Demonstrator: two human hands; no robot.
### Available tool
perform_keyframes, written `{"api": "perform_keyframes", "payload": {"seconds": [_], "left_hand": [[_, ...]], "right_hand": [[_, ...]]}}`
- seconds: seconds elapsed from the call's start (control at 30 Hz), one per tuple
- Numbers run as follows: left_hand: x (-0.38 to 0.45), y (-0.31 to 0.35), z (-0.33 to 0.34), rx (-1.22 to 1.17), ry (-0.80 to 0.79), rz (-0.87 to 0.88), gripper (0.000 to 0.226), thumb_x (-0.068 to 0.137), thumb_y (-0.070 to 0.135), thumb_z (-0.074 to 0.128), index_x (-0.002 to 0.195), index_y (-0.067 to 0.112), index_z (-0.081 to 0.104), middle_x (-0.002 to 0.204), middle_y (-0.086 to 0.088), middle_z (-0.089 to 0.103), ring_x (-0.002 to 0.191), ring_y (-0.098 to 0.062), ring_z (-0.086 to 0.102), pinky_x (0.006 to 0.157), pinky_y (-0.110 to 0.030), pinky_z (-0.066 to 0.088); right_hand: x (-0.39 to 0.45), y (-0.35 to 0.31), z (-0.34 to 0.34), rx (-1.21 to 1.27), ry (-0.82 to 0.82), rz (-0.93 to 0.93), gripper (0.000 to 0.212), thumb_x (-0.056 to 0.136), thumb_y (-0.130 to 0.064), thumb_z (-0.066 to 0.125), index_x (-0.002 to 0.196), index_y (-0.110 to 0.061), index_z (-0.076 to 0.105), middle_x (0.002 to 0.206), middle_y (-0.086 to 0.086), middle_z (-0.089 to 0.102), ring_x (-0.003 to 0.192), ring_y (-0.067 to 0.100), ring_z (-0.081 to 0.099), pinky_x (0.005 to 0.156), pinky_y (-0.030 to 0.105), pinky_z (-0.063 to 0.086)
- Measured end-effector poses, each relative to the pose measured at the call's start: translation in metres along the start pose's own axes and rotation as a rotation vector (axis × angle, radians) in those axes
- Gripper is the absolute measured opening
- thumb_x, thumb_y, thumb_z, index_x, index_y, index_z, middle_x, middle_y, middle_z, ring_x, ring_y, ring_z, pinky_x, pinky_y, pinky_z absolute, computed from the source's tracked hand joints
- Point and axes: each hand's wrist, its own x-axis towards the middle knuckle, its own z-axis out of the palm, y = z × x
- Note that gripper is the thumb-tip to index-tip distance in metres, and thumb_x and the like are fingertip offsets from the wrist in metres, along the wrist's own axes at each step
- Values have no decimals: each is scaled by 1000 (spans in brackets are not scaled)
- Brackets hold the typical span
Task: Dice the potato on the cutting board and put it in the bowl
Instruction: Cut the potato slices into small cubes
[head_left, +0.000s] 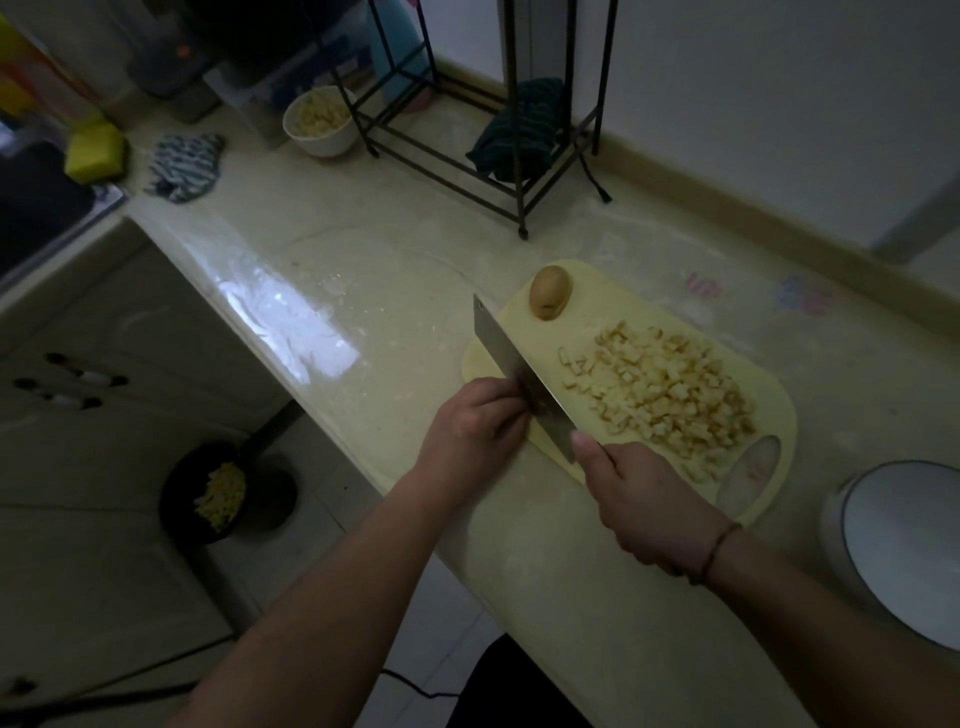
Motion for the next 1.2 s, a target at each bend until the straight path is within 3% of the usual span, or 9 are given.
{"api": "perform_keyframes", "payload": {"seconds": [0.17,0.3,0.5,0.6,0.8,0.9,1.0,1.13,1.2], "left_hand": [[3,1,-4,59,-26,31,12,87,17,71,89,7,78,93,-7,70,83,-23,63,69,-30,51],[7,3,3,55,-40,35,17,88,16,66,90,5,79,95,-10,72,85,-24,65,72,-30,52],[30,14,19,18,-70,-21,8,77,4,78,84,4,79,93,-8,75,82,-24,70,75,-29,52],[42,21,29,5,-101,-34,9,77,8,76,85,6,80,94,-5,76,83,-21,71,76,-28,56],[47,28,33,-37,-109,-118,11,78,14,75,86,9,81,94,-3,76,84,-17,72,79,-26,57],[48,37,19,-76,-176,-139,15,81,9,70,92,5,80,101,-7,76,89,-20,71,87,-26,53],[43,41,-6,-11,-249,-156,21,83,-1,66,99,5,79,118,-10,72,104,-24,69,94,-20,46],[43,53,-41,-30,68,-384,35,78,-17,59,88,10,79,106,1,70,98,1,59,90,-3,40],[47,66,-52,-72,165,-475,36,77,-15,58,85,15,76,101,7,66,95,0,59,84,-5,42]], "right_hand": [[-5,7,-8,37,-23,42,57,95,-58,30,62,-13,42,51,3,43,30,5,37,31,13,26],[-22,21,-17,170,-49,107,58,92,-62,28,60,-15,41,46,-1,40,31,6,33,32,18,27],[-46,40,-30,359,-1,225,58,86,-69,30,61,-18,40,46,-3,34,35,12,28,39,17,23],[-55,46,-28,318,20,221,57,86,-68,30,61,-17,42,46,-4,37,35,10,32,37,17,23],[-59,40,-27,536,-56,310,52,92,-62,36,65,-18,39,49,-1,31,38,13,22,42,17,19],[-62,37,-34,422,-29,229,51,92,-60,36,65,-17,40,49,-3,35,35,9,28,40,18,22],[-67,38,-47,82,54,36,54,90,-62,31,62,-16,41,54,-1,44,44,5,39,48,25,30],[-75,45,-58,-129,125,-96,54,90,-64,30,61,-21,43,57,-3,49,55,10,49,53,25,33],[-79,46,-62,-263,171,-123,52,90,-68,27,69,-24,48,65,-3,55,62,14,55,58,31,42]]}}
